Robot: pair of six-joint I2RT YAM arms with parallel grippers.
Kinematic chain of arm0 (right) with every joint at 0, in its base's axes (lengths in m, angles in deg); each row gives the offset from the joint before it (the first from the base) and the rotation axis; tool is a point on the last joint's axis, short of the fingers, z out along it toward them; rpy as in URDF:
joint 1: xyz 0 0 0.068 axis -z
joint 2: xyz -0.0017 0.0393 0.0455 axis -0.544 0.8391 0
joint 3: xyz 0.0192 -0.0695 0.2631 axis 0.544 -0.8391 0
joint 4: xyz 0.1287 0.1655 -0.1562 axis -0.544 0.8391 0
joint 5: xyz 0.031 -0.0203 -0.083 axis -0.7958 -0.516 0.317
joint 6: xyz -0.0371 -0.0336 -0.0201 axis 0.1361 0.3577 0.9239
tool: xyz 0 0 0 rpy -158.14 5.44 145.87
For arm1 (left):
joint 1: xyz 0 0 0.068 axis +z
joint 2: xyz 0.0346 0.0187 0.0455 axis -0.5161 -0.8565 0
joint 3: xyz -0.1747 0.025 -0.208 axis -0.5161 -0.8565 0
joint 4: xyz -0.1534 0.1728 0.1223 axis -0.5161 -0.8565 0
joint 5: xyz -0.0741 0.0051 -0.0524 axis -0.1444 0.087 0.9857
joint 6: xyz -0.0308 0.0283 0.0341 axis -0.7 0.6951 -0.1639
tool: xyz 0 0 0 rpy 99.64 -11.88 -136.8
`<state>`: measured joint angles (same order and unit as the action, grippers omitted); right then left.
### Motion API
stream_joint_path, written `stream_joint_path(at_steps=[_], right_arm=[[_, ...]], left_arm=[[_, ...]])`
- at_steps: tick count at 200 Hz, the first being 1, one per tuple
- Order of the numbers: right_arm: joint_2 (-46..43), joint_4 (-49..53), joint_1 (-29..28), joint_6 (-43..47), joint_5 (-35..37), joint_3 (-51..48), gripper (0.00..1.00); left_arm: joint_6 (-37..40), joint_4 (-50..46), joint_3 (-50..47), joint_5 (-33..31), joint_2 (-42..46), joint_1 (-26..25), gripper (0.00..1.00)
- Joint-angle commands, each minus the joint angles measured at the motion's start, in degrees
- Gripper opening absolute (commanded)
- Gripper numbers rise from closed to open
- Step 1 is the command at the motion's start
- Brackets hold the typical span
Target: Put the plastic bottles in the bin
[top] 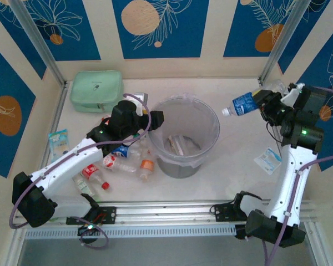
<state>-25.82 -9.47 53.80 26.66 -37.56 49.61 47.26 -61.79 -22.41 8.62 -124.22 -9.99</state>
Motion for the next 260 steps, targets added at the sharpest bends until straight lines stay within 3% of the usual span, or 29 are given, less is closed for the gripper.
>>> stream_joint_path(at_steps=[1,12,24,50,86,110,149,207,260], right_arm=[[1.2,-6.7,-3.7,1.6,-18.1,2.2,0.21],[3.3,-5.9,-8.4,3.8,-20.4,4.3,0.21],[6.6,1.0,-16.3,10.3,-17.1,8.9,0.21],[12.6,13.2,-33.4,21.8,-1.1,16.2,0.21],[20.4,21.5,-48.5,27.5,19.6,17.7,0.21],[26.5,24.6,-55.7,29.0,28.4,17.3,0.21],[31.9,19.3,-57.5,27.2,28.3,8.3,0.22],[35.1,9.4,-57.6,22.7,25.3,-2.2,0.31],[33.2,8.1,-56.1,21.1,24.3,-3.5,0.53]], left_arm=[[0.8,1.1,-0.4,1.2,-0.3,-0.5,0.77],[0.9,1.3,-0.4,1.3,-0.4,-0.5,0.77],[0.7,1.2,-0.2,1.5,-0.6,-0.5,0.77],[-0.1,1.5,-0.5,1.5,-0.1,-0.5,0.77],[-0.6,2.0,-1.3,0.5,0.5,-0.5,0.77],[-1.5,2.4,-1.7,1.0,0.3,-0.5,0.77],[-2.6,3.3,-2.2,0.7,0.5,-0.5,0.77],[-3.9,4.3,-3.4,0.2,1.0,-0.5,0.77],[-3.9,4.4,-3.7,-0.2,0.9,-0.4,0.77]])
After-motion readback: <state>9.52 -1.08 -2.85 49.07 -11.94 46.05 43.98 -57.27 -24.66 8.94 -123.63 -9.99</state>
